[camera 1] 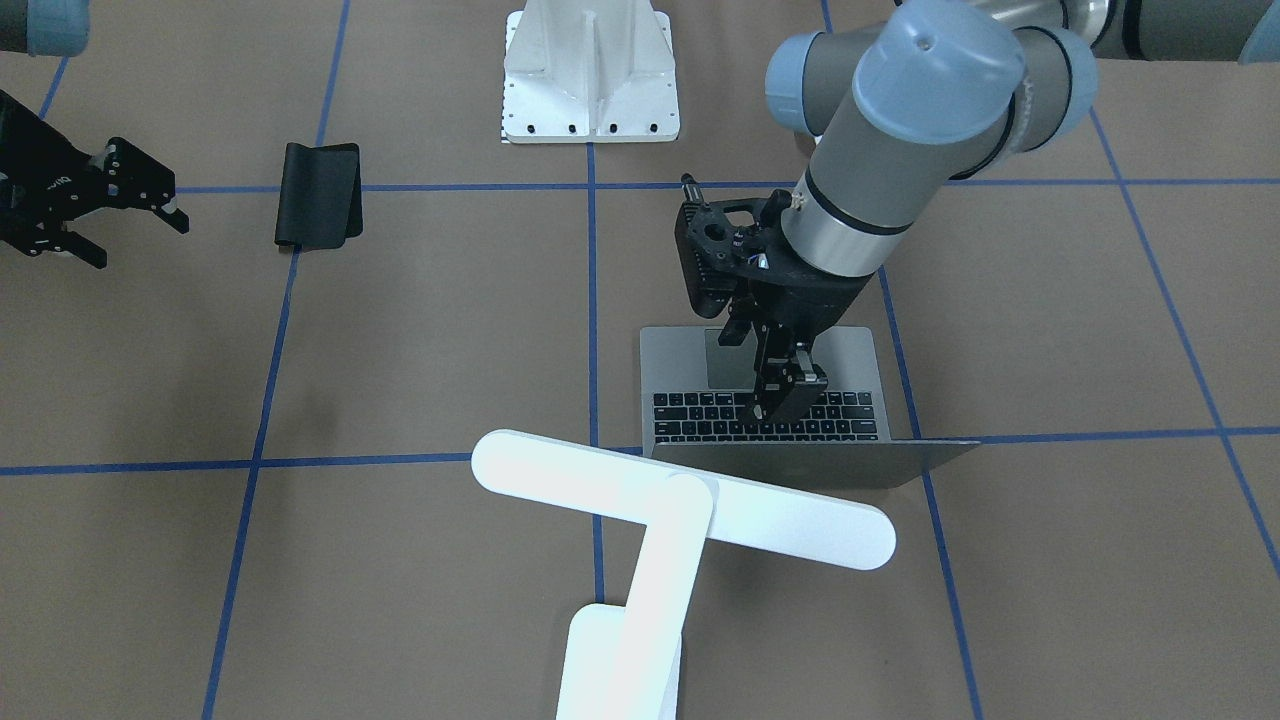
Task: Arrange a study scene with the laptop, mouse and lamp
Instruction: 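Release the laptop with the left gripper while the right gripper lowers to the pad, then grasp the edge of the dark mouse pad with the right gripper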
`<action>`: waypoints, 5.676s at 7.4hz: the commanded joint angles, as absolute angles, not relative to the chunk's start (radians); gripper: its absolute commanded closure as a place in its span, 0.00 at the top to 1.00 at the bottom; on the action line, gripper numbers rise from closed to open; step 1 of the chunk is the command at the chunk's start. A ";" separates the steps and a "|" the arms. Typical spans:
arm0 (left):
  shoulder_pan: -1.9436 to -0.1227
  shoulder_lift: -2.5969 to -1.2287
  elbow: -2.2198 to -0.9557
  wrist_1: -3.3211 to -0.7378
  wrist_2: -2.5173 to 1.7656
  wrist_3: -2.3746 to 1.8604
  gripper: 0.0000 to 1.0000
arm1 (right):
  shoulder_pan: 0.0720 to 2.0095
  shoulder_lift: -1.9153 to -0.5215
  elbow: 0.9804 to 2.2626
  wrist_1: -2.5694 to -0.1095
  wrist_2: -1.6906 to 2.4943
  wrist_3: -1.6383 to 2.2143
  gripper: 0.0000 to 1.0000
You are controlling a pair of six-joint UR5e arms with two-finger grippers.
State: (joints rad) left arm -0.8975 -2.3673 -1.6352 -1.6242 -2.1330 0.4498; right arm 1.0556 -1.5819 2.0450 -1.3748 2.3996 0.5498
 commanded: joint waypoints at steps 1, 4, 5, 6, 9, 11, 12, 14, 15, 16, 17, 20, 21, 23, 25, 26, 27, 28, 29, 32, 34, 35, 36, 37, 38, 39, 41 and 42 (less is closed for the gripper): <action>-0.899 -2.240 -1.951 -1.364 -2.132 0.348 0.96 | 0.966 -1.636 2.046 -1.375 2.424 0.636 1.00; -0.882 -2.054 -2.072 -1.314 -2.135 -0.153 0.99 | 0.760 -1.634 2.135 -1.370 2.334 0.910 1.00; -0.868 -2.001 -2.100 -1.343 -2.137 -0.392 0.99 | 0.699 -1.637 2.137 -1.370 2.277 0.951 1.00; -0.844 -1.943 -2.123 -1.391 -2.137 -0.511 0.99 | 0.674 -1.643 2.135 -1.371 2.275 0.951 1.00; -0.842 -1.788 -2.171 -1.423 -2.198 -0.688 1.00 | 0.614 -1.709 2.128 -1.373 2.283 0.950 1.00; -0.838 -1.723 -2.175 -1.495 -2.194 -0.687 1.00 | 0.553 -1.729 2.108 -1.374 2.286 0.946 1.00; -0.838 -1.721 -2.181 -1.497 -2.191 -0.686 1.00 | 0.531 -1.730 2.102 -1.371 2.292 0.946 0.99; -0.828 -1.721 -2.184 -1.497 -2.189 -0.678 1.00 | 0.525 -1.730 2.057 -1.254 2.328 0.945 0.99; -0.827 -1.721 -2.186 -1.497 -2.187 -0.675 0.99 | 0.528 -1.744 2.012 -1.138 2.388 0.956 0.99; -0.827 -1.721 -2.189 -1.497 -2.187 -0.673 0.99 | 0.526 -1.743 1.990 -1.115 2.390 0.960 0.99; -0.827 -1.721 -2.189 -1.497 -2.187 -0.673 0.99 | 0.528 -1.752 1.965 -1.088 2.391 0.957 0.99; -0.827 -1.721 -2.197 -1.497 -2.187 -0.667 0.99 | 0.529 -1.761 1.939 -1.049 2.401 0.959 0.94; -0.827 -1.721 -2.197 -1.497 -2.187 -0.646 0.99 | 0.531 -1.759 1.942 -1.052 2.408 0.959 0.80; -0.827 -1.720 -2.195 -1.497 -2.187 -0.640 0.99 | 0.534 -1.761 1.933 -1.057 2.427 0.959 0.75; -0.827 -1.714 -2.194 -1.497 -2.187 -0.624 0.99 | 0.528 -1.761 1.925 -1.060 2.427 0.959 0.75; -0.827 -1.713 -2.195 -1.497 -2.187 -0.623 0.99 | 0.526 -1.759 1.925 -1.060 2.427 0.959 0.75; -0.827 -1.713 -2.194 -1.496 -2.187 -0.611 0.99 | 0.516 -1.759 1.919 -1.061 2.427 0.959 0.75; -0.827 -1.712 -2.194 -1.496 -2.187 -0.607 0.99 | 0.514 -1.758 1.914 -1.063 2.428 0.959 0.73; -0.827 -1.712 -2.194 -1.496 -2.187 -0.607 0.99 | 0.509 -1.758 1.913 -1.063 2.430 0.957 0.72; -0.827 -1.710 -2.191 -1.496 -2.187 -0.589 0.99 | 0.503 -1.758 1.898 -1.065 2.434 0.957 0.72; -0.827 -1.710 -2.191 -1.496 -2.187 -0.589 0.99 | 0.506 -1.756 1.898 -1.065 2.448 0.957 0.34; -0.827 -1.710 -2.191 -1.496 -2.187 -0.589 0.99 | 0.506 -1.756 1.898 -1.065 2.454 0.957 0.27; -0.827 -1.710 -2.191 -1.496 -2.187 -0.589 0.99 | 0.508 -1.753 1.898 -1.080 2.454 0.957 0.27; -0.827 -1.710 -2.191 -1.497 -2.187 -0.589 0.99 | 0.508 -1.752 1.901 -1.086 2.454 0.957 0.28; -0.827 -1.710 -2.192 -1.497 -2.187 -0.588 0.99 | 0.508 -1.752 1.901 -1.086 2.454 0.957 0.28; -0.827 -1.710 -2.192 -1.497 -2.187 -0.589 0.99 | 0.509 -1.752 1.901 -1.086 2.454 0.957 0.27; -0.827 -1.710 -2.194 -1.497 -2.187 -0.589 0.99 | 0.509 -1.752 1.908 -1.091 2.450 0.956 0.19; -0.827 -1.710 -2.194 -1.497 -2.187 -0.589 0.99 | 0.511 -1.752 1.911 -1.091 2.444 0.956 0.15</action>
